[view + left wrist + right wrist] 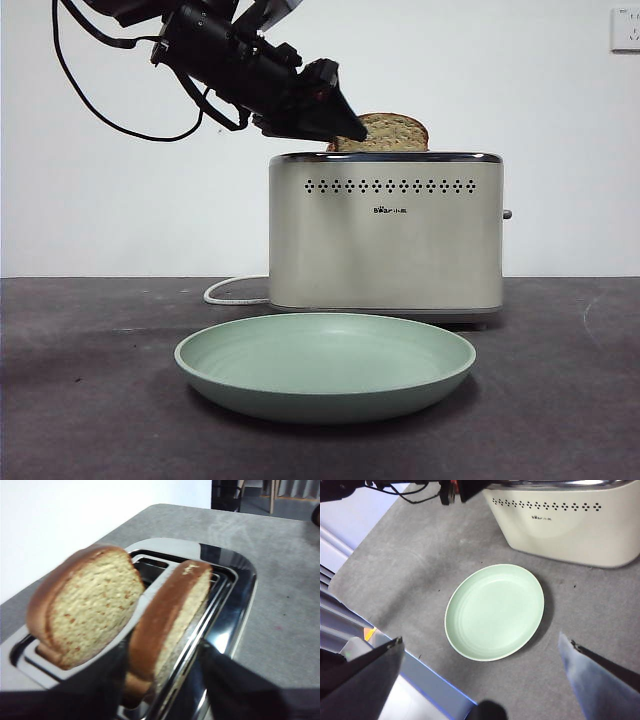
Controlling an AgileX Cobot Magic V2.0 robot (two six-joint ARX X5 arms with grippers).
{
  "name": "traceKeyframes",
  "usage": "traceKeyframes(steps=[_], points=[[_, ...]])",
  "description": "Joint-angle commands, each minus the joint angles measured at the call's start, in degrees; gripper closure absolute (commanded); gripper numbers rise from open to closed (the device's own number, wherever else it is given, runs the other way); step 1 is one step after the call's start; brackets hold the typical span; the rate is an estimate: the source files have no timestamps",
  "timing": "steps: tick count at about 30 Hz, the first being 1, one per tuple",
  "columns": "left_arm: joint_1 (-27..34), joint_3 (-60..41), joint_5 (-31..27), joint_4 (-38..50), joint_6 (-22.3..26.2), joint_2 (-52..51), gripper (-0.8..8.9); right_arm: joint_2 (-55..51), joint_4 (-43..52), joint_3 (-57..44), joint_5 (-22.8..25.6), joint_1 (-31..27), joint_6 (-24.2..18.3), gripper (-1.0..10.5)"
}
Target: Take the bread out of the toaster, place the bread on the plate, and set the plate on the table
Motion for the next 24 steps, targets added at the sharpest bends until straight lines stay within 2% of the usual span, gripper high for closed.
traceKeyframes(steps=[1,15,19,24], points=[[-0.24,0.07,0.72,-0.44,0.59,0.74,8.22,-0.09,-0.44,0.0,0.02,0.13,0.31,3.5],[-0.11,1.73,0.7,2.16,-2.67,-0.55,8.22,-0.09,-0.94,0.0,0.02,0.13,0.31,3.5],[-0.11,5.53,0.72,-0.04,-2.67,-1.81,8.22,-0.04,-0.94,0.0,0.07,0.13,0.28,3.5],[-0.11,13.57,0.74,-9.07,-2.62,-3.1,8.21,0.33,-0.92,0.0,0.17,0.13,0.26,3.5]])
